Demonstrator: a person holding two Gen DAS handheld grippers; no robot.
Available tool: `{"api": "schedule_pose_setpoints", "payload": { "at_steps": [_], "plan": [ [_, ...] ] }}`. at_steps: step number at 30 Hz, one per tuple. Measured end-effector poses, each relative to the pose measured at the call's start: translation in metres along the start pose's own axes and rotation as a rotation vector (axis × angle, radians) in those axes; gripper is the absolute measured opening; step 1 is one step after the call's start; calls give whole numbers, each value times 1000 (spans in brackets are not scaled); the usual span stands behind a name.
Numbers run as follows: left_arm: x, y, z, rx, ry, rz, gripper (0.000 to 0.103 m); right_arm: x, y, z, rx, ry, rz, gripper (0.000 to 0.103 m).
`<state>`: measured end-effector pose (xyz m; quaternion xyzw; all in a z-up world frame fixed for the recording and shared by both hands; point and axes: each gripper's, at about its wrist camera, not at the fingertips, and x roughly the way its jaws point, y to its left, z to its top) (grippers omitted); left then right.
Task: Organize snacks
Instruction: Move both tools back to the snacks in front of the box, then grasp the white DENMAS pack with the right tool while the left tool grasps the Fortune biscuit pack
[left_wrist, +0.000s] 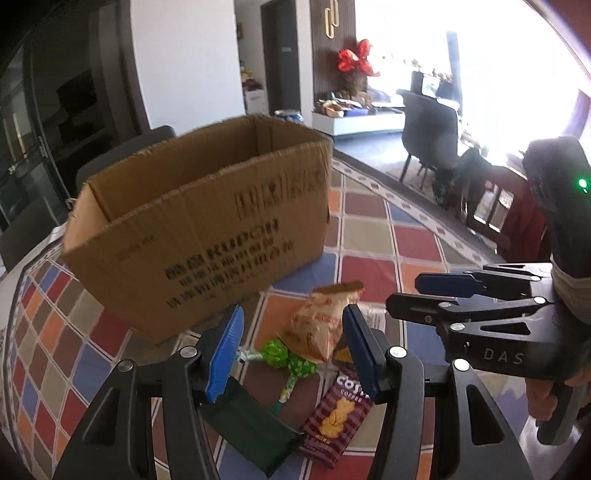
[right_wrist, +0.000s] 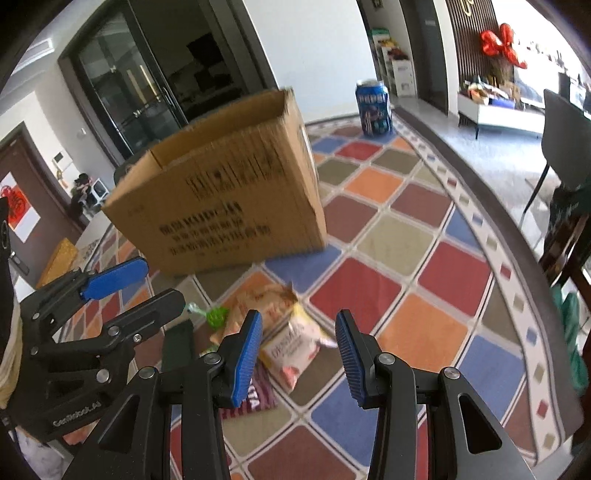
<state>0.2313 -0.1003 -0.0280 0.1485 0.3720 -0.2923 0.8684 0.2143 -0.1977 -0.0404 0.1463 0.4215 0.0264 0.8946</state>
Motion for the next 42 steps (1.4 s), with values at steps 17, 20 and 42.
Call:
{"api": "schedule_pose_setpoints", "payload": {
  "at_steps": [17, 20, 42],
  "plan": [
    [45, 5, -11, 126, 115, -120, 55, 46, -9, -13, 108, 127, 20, 42],
    [54, 6, -10, 123, 133, -139, 55, 51, -11, -12, 130, 138, 19, 42],
    [97, -11, 4, 118, 208, -179, 46, 61, -30, -3, 121, 141, 17, 40]
  ]
}}
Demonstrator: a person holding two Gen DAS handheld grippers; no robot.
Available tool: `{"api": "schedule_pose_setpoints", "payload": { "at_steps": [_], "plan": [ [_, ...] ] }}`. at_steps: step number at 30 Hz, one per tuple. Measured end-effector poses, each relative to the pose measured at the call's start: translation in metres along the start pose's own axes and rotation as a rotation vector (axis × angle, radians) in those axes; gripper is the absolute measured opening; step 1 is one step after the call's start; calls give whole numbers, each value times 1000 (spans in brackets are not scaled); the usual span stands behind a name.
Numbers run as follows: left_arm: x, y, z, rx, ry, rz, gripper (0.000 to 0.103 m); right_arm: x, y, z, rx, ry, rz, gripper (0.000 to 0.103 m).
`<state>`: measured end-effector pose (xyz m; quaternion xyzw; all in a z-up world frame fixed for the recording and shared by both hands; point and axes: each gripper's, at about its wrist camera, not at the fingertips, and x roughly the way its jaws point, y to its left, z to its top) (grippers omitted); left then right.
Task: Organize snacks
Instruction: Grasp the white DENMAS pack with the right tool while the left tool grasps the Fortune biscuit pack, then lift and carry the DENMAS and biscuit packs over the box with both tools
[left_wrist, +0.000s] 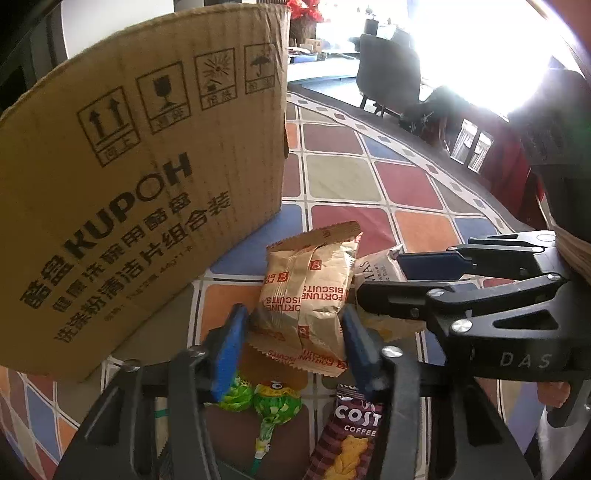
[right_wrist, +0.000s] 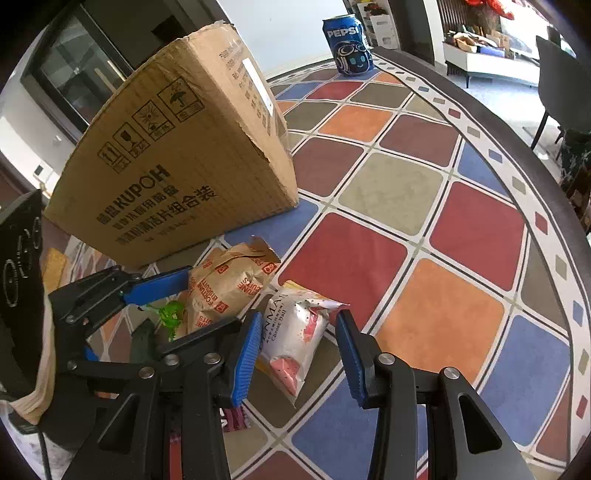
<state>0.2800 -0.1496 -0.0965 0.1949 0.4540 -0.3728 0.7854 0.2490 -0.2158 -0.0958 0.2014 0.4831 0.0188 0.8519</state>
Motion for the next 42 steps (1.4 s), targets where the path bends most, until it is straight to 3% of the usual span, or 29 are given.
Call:
{"api": "schedule_pose_setpoints", "payload": {
  "at_steps": [6, 22, 42],
  "plan": [
    [-6, 1, -3, -10, -8, 26, 32, -2, 1, 0, -25, -16, -8, 36],
    [-48, 1, -12, -183, -97, 79, 31, -18, 4, -4, -39, -51, 21, 29],
    [-127, -1, -10, -265, -291, 159, 31, -77, 38, 3, -135, -209, 67, 29]
  ]
}}
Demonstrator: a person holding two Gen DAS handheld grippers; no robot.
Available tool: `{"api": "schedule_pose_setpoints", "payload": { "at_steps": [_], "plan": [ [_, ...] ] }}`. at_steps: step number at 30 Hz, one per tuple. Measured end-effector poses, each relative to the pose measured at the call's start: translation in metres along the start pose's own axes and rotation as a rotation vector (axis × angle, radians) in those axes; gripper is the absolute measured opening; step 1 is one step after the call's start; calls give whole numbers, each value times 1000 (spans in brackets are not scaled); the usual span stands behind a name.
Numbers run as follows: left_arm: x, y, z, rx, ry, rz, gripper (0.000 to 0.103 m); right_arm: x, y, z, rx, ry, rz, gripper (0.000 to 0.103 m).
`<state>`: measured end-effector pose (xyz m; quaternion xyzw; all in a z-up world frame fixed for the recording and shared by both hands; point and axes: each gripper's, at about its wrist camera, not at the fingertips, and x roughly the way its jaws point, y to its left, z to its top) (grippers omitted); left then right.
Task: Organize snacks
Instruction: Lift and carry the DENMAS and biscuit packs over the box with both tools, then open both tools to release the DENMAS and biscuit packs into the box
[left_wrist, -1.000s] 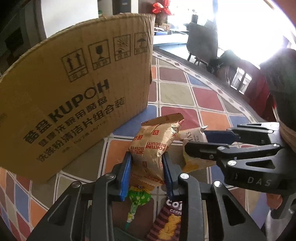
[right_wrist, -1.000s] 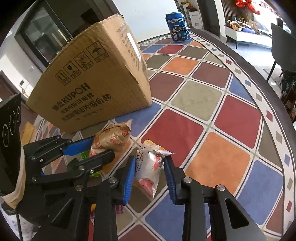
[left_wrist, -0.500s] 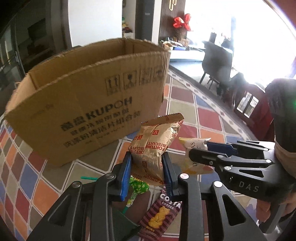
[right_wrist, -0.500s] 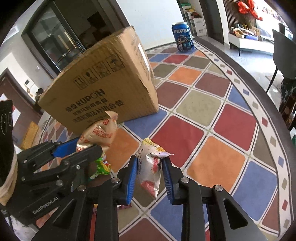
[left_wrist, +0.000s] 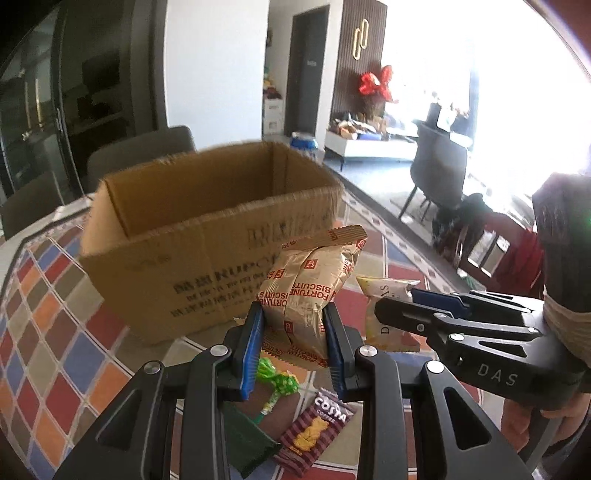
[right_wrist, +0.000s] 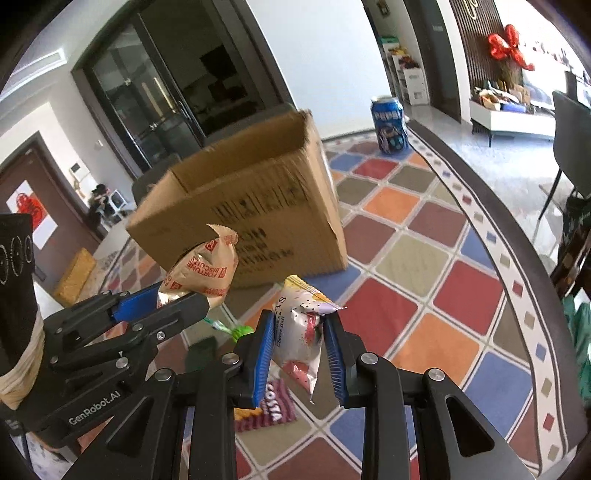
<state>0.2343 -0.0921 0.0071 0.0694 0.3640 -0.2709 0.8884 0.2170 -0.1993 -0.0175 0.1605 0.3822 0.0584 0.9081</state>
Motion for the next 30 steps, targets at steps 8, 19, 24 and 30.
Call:
{"api": "schedule_pose_setpoints", "payload": {
  "at_steps": [8, 19, 24, 30],
  "plan": [
    [-36, 14, 24, -14, -99, 46, 32, -17, 19, 25, -37, -85, 39, 29],
    [-61, 39, 54, -66, -180, 109, 31, -30, 48, 65, -93, -182, 84, 29],
    [-62, 51, 61, -84, -195, 130, 31, -27, 57, 83, -112, -204, 95, 29],
    [-56, 66, 73, -101, -193, 147, 31, -24, 66, 102, -144, -227, 91, 29]
  ]
}}
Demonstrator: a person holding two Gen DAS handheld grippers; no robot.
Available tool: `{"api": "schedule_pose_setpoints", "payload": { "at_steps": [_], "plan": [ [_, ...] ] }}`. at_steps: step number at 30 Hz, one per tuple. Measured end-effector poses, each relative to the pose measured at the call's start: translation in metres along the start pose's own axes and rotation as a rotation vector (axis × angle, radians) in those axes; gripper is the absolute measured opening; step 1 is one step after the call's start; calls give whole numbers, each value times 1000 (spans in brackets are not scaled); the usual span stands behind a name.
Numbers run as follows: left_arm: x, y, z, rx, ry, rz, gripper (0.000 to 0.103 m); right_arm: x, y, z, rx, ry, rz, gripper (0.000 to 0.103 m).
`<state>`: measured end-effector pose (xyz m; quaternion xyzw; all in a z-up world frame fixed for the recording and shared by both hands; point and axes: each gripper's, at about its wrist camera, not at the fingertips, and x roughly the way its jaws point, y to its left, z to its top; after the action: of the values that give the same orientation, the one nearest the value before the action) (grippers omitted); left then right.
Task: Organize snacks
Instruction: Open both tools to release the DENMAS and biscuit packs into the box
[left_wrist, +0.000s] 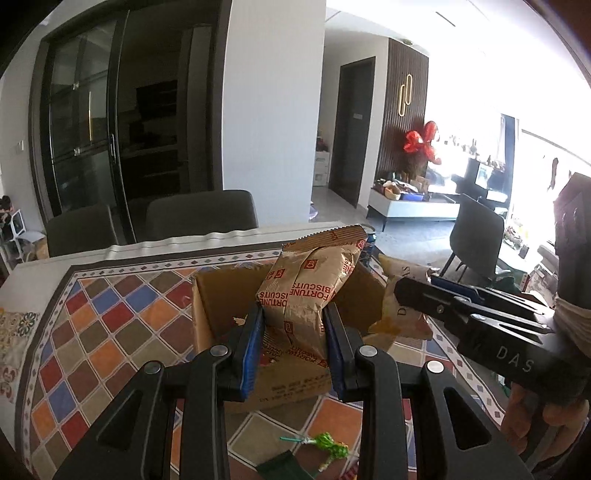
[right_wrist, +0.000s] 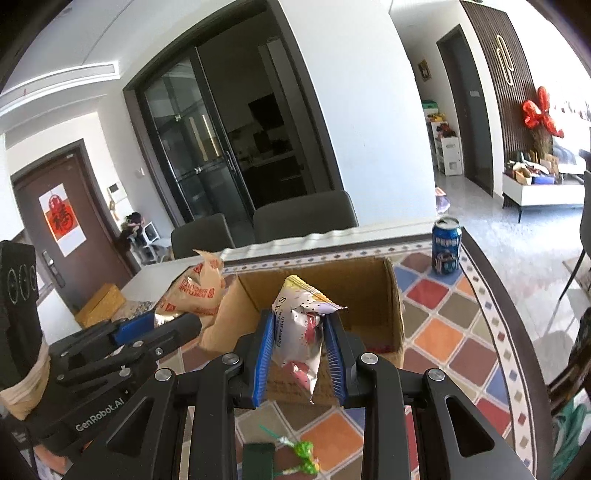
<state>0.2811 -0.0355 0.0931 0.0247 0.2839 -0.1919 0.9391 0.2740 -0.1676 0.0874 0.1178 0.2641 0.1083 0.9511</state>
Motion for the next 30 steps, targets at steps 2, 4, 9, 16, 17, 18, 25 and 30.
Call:
{"api": "schedule_pose_setpoints", "payload": {
  "at_steps": [2, 4, 9, 16, 17, 18, 25, 30],
  "plan": [
    [5, 4, 4, -3, 9, 6, 31, 4, 2, 4, -10, -2, 2, 29],
    [12, 8, 7, -7, 20, 9, 31, 10, 4, 8, -21, 3, 2, 29],
    [30, 16, 12, -5, 46, 28, 32, 28, 4, 14, -26, 28, 1, 29],
    [58, 22, 17, 1, 77, 49, 33, 51, 2, 18, -34, 62, -16, 29],
    [62, 22, 17, 7, 82, 62, 35, 54, 1, 18, -34, 66, -16, 29],
    [66, 24, 18, 13, 92, 75, 38, 59, 1, 19, -36, 69, -18, 30],
    [52, 23, 7, 9, 96, 122, 56, 65, -3, 14, -43, 102, -75, 49],
    [31, 19, -2, -13, 92, 131, 64, 49, 4, 6, -61, 96, -57, 49]
  ]
}}
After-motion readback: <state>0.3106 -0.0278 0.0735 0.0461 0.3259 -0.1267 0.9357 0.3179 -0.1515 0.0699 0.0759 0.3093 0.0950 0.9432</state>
